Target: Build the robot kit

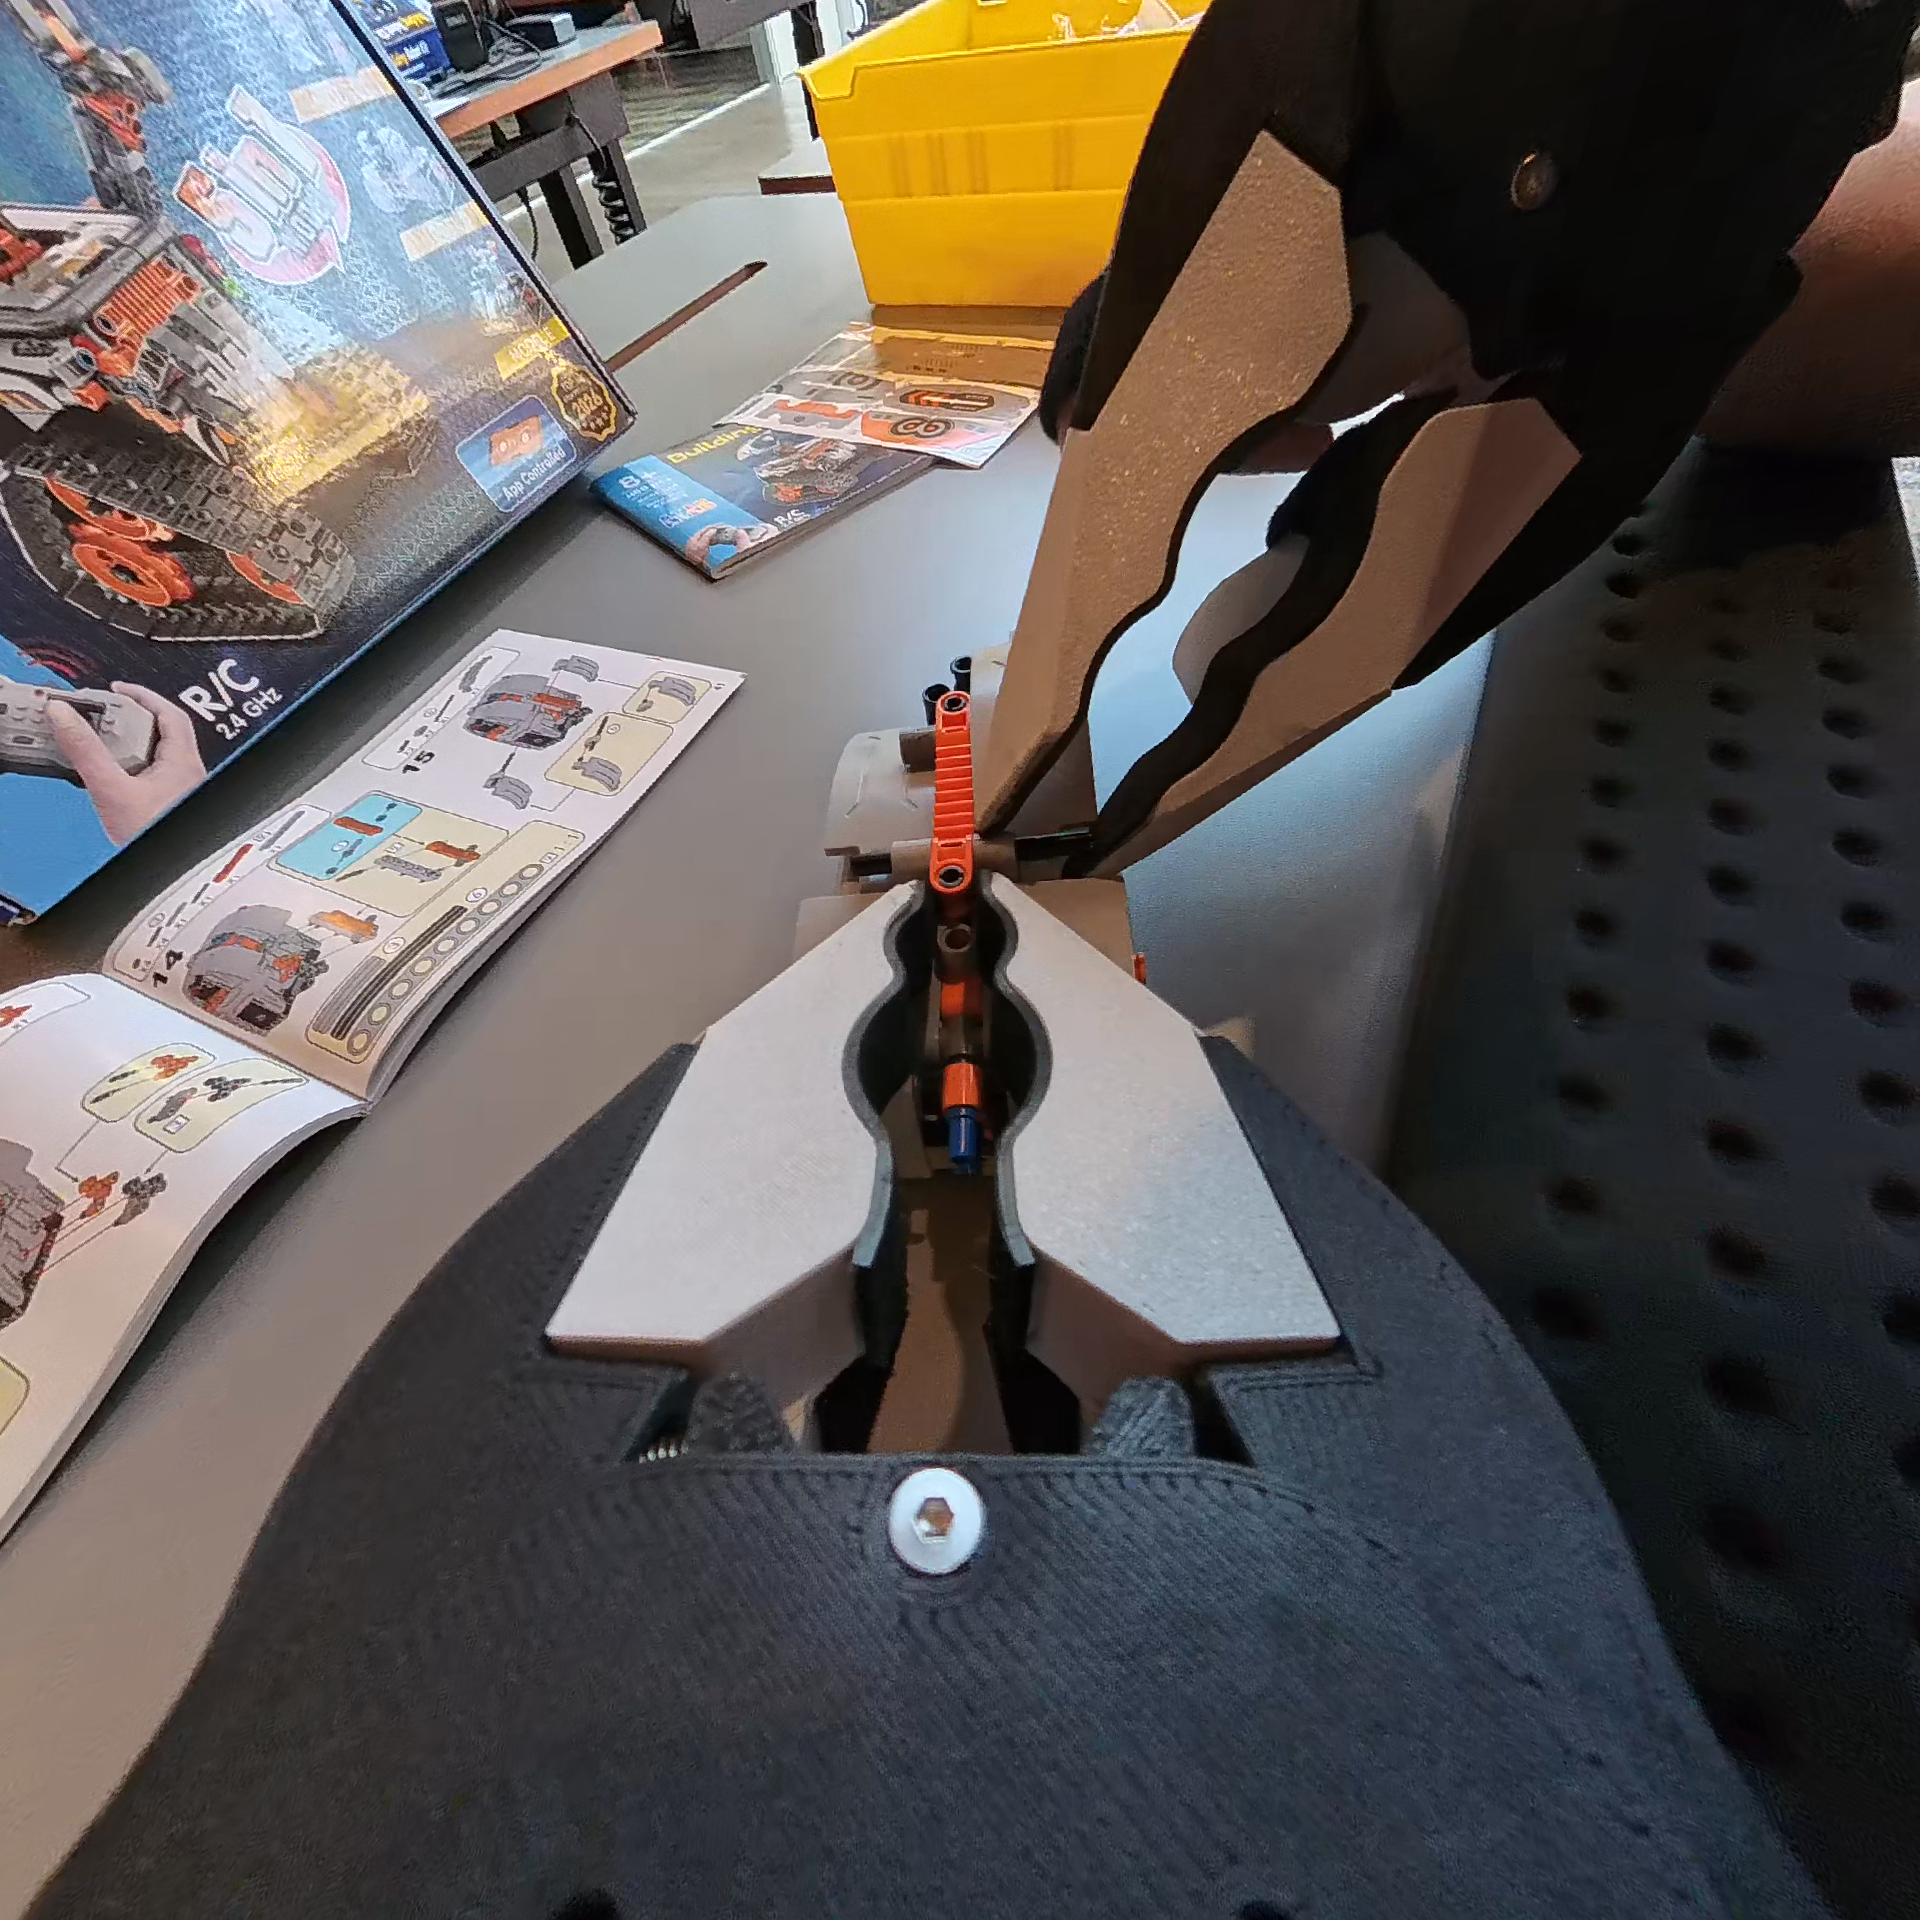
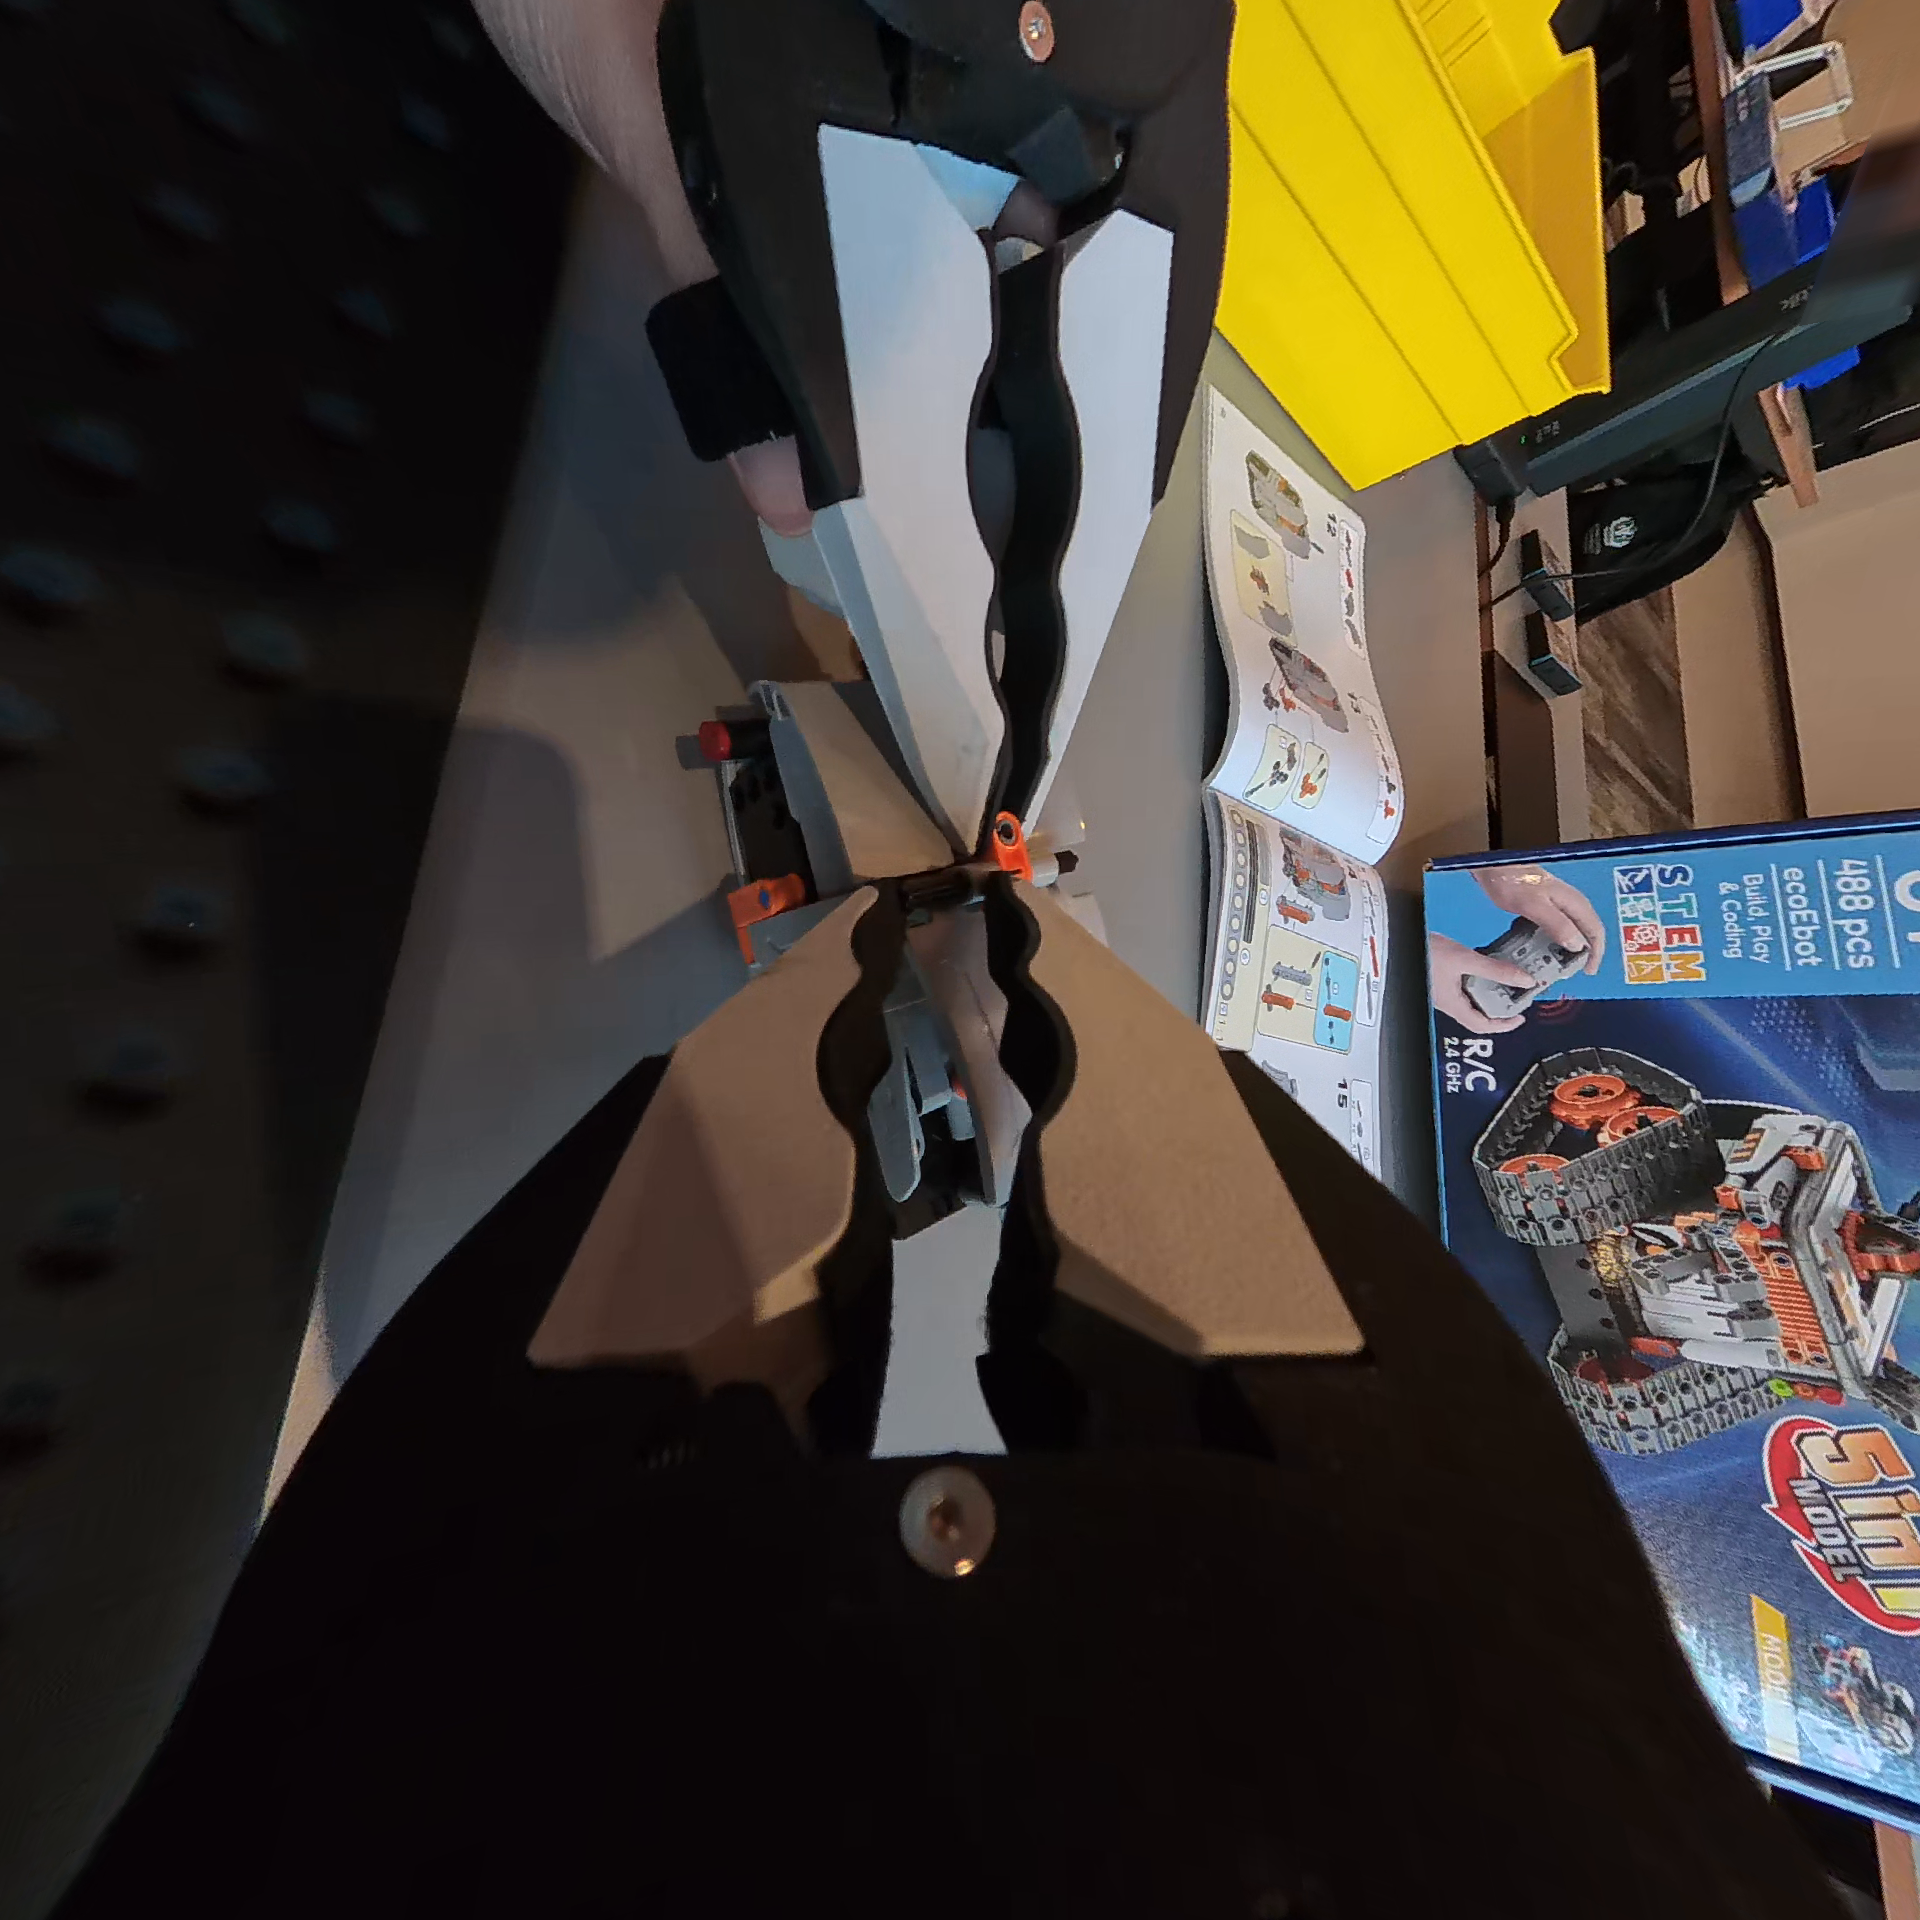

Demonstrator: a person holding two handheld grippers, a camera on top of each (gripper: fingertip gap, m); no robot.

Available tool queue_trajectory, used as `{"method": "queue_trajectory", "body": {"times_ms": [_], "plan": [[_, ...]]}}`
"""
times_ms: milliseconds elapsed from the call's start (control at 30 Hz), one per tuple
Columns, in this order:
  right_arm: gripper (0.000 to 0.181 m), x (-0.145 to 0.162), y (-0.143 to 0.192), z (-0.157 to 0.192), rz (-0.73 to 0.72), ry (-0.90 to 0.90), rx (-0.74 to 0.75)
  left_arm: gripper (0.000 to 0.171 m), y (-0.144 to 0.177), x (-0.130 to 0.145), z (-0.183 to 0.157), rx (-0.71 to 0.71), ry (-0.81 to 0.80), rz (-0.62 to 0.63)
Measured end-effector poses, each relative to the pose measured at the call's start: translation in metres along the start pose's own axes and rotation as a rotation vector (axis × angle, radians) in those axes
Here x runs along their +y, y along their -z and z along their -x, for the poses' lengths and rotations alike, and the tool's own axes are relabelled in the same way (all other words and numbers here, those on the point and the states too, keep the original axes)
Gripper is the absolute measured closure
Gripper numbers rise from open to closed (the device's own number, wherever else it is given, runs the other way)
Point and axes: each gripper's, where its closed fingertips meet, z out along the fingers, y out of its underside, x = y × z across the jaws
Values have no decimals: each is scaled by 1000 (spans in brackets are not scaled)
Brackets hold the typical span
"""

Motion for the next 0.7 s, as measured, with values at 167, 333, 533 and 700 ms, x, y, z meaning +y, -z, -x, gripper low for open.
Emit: {"method": "queue_trajectory", "body": {"times_ms": [167, 333, 533, 700], "plan": [[168, 1, 1, 0, -5, 5, 16, 166, 0, 0, 0, 3, 5, -2], [167, 0, -1, -1, -26, -10, 49, 166, 1, 1, 2, -19, -4, 3], [170, -3, 12, 5, -101, -196, 56, 167, 2, 1, 2, -64, -28, 23], [175, 0, 37, 0, -295, -949, -52, 167, 1, 0, 3, -80, 25, 31]]}}
